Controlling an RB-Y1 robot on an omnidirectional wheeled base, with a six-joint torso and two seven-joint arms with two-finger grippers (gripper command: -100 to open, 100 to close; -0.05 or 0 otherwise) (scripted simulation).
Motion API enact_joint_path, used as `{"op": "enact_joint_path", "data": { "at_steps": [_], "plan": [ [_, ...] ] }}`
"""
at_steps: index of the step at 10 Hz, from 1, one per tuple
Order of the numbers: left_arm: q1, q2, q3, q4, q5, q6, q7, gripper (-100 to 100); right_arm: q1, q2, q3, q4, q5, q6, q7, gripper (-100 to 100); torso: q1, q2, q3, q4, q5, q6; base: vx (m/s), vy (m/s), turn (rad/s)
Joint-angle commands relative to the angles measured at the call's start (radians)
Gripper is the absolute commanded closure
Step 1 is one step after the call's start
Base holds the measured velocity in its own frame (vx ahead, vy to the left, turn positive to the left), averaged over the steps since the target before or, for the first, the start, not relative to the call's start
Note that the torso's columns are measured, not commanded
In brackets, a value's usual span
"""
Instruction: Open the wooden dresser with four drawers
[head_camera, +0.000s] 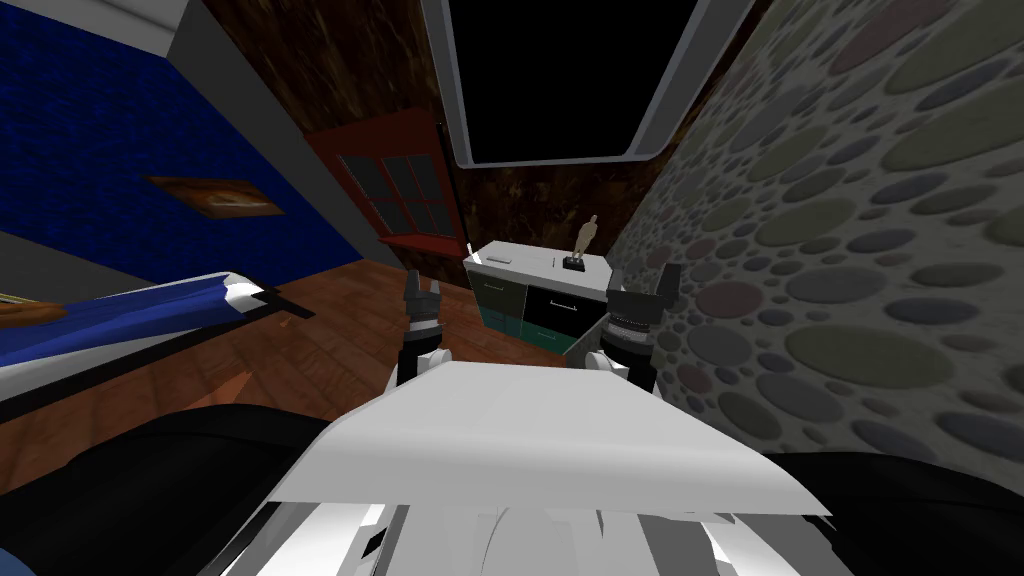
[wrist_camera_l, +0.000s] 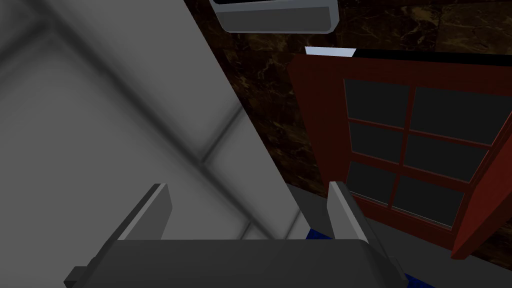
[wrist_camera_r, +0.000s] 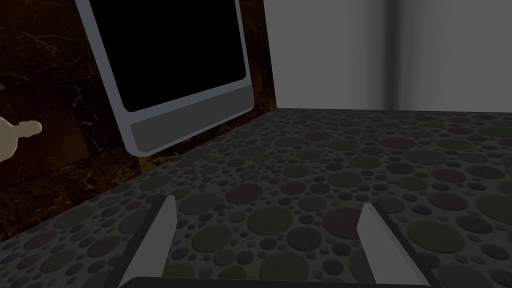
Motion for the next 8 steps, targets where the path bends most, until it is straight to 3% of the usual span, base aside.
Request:
{"op": "enact_joint_path", "data": {
  "at_steps": [1,8],
  "plan": [
    [0.0,0.0,0.0,0.0,0.0,0.0,0.0,0,0.0,0.0,0.0,0.0,0.0,0.0,0.0,0,0.0,0.04,-0.082,0.041,0.0,0.0,0.0,0.0,0.0],
    [0.0,0.0,0.0,0.0,0.0,0.0,0.0,0,0.0,0.0,0.0,0.0,0.0,0.0,0.0,0,0.0,0.544,-1.087,0.544,0.0,0.0,0.0,0.0,0.0]
  ]
}}
